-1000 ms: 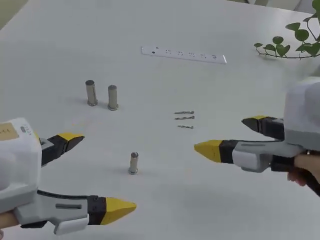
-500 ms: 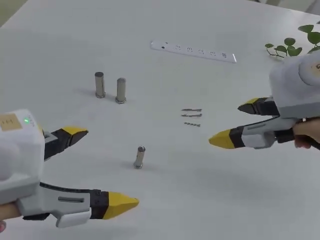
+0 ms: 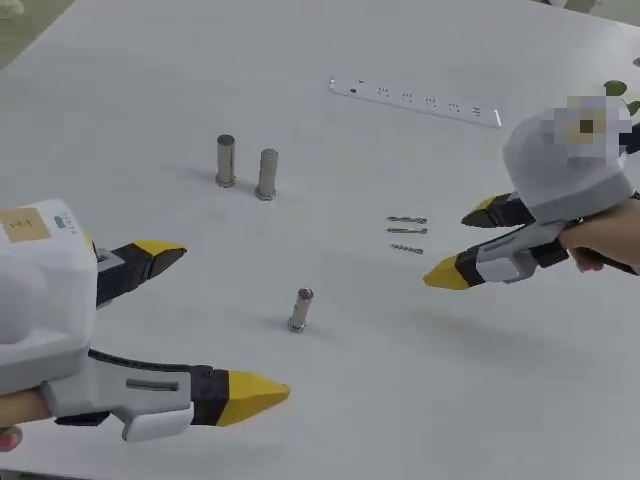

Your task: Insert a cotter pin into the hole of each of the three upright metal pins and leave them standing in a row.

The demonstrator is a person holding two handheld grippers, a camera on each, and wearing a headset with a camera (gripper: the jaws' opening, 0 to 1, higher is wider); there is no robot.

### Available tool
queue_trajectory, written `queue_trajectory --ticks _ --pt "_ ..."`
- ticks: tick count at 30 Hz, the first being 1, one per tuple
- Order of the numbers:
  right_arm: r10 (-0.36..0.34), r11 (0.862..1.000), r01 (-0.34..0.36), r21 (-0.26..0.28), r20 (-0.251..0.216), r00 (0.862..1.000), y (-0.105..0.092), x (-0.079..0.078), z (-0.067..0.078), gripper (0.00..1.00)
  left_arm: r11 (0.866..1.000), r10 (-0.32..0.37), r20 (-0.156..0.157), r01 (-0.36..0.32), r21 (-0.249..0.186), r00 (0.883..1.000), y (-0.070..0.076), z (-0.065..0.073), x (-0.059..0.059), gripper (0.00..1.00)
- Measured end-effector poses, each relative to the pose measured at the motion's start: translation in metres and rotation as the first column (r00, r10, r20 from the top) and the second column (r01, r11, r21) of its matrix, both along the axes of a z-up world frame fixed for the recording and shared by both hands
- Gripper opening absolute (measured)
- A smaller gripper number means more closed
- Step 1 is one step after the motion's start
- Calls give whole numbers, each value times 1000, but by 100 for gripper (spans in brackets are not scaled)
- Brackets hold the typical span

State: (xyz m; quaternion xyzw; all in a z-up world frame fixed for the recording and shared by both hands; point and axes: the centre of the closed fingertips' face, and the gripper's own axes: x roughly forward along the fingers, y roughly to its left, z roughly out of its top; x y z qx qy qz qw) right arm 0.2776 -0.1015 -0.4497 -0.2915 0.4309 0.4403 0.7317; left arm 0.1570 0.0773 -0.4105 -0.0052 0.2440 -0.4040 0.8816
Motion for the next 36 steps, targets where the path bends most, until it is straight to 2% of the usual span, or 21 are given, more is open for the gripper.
queue_trajectory --ticks 2,6,12,14,16,18,23,27,29,36 --pt "41 999 -41 -23 -3 999 2 1 -4 53 1000 0 -5 0 -1 1000 0 0 -1 99" --pt "78 996 -79 -48 -20 997 6 4 -11 47 1000 -3 -8 3 3 1000 1 0 -2 99" --pt "160 981 -163 -107 -36 986 7 8 -22 37 1000 11 -14 -11 -8 1000 5 1 0 99" --pt "217 969 -217 -118 -13 976 11 13 -22 36 1000 16 -16 -16 -14 1000 5 3 1 99" --pt "238 963 -236 -128 -6 971 13 15 -23 35 1000 12 -10 -12 -9 1000 4 4 2 99" --pt "288 949 -284 -137 9 958 16 19 -24 34 1000 8 -8 -8 -5 1000 3 5 3 99" --pt "303 936 -303 -180 -30 953 14 23 -36 29 1000 -1 -14 1 0 1000 -1 6 1 99" --pt "322 920 -321 -224 -35 946 8 29 -44 21 1000 -6 -8 6 -21 1000 -7 13 0 99" --pt "336 916 -336 -219 -42 941 8 30 -46 18 1000 -8 -4 8 -21 1000 -9 16 0 99" --pt "340 916 -345 -205 -57 939 10 32 -48 8 1000 1 5 -1 -21 1000 -8 20 1 99"
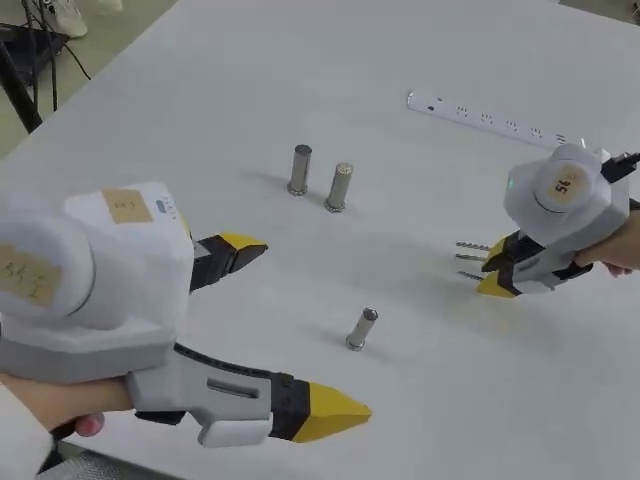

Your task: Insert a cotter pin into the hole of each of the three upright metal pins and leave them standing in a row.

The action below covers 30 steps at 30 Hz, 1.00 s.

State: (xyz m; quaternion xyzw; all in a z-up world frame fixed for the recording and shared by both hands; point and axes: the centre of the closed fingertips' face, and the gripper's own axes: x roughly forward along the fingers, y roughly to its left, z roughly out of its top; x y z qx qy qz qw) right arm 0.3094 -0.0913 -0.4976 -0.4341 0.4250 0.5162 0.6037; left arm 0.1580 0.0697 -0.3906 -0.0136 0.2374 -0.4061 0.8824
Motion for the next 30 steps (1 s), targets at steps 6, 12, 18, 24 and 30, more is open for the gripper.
queue_trajectory --ticks 6,12,18,24,30 --pt "19 1000 -19 15 -37 999 1 -6 0 2 1000 7 -18 -7 6 1000 1 -3 -2 99" --pt "4 999 -4 40 -9 1000 0 -3 0 0 999 -23 -32 24 40 999 -5 -10 -11 99" --pt "15 999 -17 38 44 999 0 -5 0 0 999 -15 -43 16 29 999 -6 -13 -13 99" --pt "-55 997 51 60 59 997 -2 -3 1 0 999 -25 -45 26 21 999 -8 -13 -12 99" --pt "-73 996 71 45 37 997 -9 -9 4 0 999 -32 -37 32 9 999 -7 -8 -10 94"
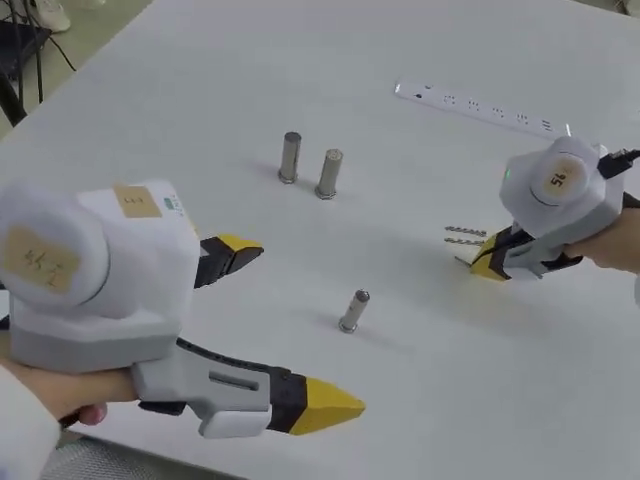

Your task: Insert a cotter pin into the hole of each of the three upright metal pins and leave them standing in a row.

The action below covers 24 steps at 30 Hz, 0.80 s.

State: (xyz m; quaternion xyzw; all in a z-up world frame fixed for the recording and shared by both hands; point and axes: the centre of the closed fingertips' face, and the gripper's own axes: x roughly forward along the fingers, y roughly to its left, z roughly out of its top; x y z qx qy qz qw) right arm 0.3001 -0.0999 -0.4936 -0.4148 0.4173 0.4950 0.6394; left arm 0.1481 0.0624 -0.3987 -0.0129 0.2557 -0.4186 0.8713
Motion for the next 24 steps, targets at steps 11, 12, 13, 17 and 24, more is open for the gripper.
queue_trajectory --ticks 11,12,13,17,24 --pt "-45 993 38 110 67 997 5 -16 29 0 999 8 0 -8 -46 1000 -4 10 2 91" --pt "-48 992 40 117 73 996 5 -19 32 0 999 8 -1 -9 -48 1000 -4 11 2 91" --pt "-47 991 36 126 86 995 6 -20 36 0 999 8 -2 -8 -49 1000 -4 12 2 90" --pt "-58 979 28 203 142 988 14 -30 60 0 998 23 -14 -24 -53 1000 -3 13 7 89" --pt "-81 962 21 271 212 974 17 -43 89 0 998 14 -14 -15 -57 1000 -5 18 14 83"
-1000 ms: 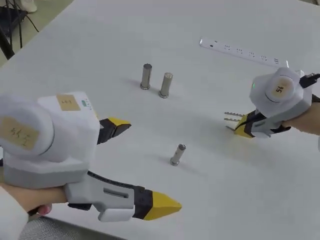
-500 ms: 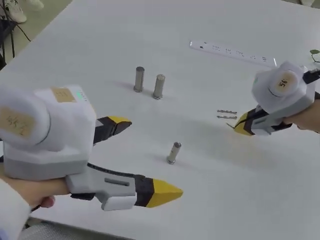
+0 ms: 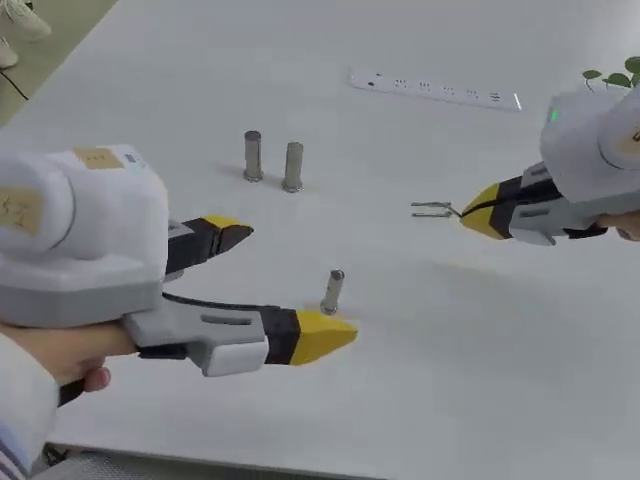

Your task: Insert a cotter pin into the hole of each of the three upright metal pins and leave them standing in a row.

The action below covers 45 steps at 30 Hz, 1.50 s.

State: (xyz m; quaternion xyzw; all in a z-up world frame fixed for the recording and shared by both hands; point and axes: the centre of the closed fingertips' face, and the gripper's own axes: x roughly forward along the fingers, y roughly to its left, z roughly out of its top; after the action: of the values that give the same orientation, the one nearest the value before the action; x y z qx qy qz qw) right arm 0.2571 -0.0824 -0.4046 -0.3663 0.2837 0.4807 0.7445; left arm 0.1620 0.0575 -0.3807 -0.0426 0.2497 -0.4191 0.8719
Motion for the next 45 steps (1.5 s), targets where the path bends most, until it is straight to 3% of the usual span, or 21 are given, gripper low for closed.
queue_trajectory --ticks 12,17,21,26,29,37,45 --pt "-33 997 23 71 142 989 16 -20 34 0 997 -72 -2 72 -16 997 -11 11 9 76" --pt "-36 997 21 80 193 981 24 -30 40 0 996 -86 -30 84 -39 996 -17 12 14 74" --pt "-46 994 26 102 204 978 30 -38 41 0 994 -96 -54 93 -66 994 -23 11 15 66" --pt "-18 999 6 48 251 968 31 -45 34 0 989 -118 -75 111 -98 990 -30 13 15 61" --pt "29 999 -23 -24 291 956 32 -51 30 0 986 -123 -86 112 -122 989 -35 15 16 56" --pt "68 998 -63 -28 293 954 45 -69 27 0 977 -178 -93 165 -133 980 -52 17 13 44" --pt "83 996 -84 -9 303 949 53 -79 32 0 963 -223 -115 200 -178 968 -66 22 9 19"
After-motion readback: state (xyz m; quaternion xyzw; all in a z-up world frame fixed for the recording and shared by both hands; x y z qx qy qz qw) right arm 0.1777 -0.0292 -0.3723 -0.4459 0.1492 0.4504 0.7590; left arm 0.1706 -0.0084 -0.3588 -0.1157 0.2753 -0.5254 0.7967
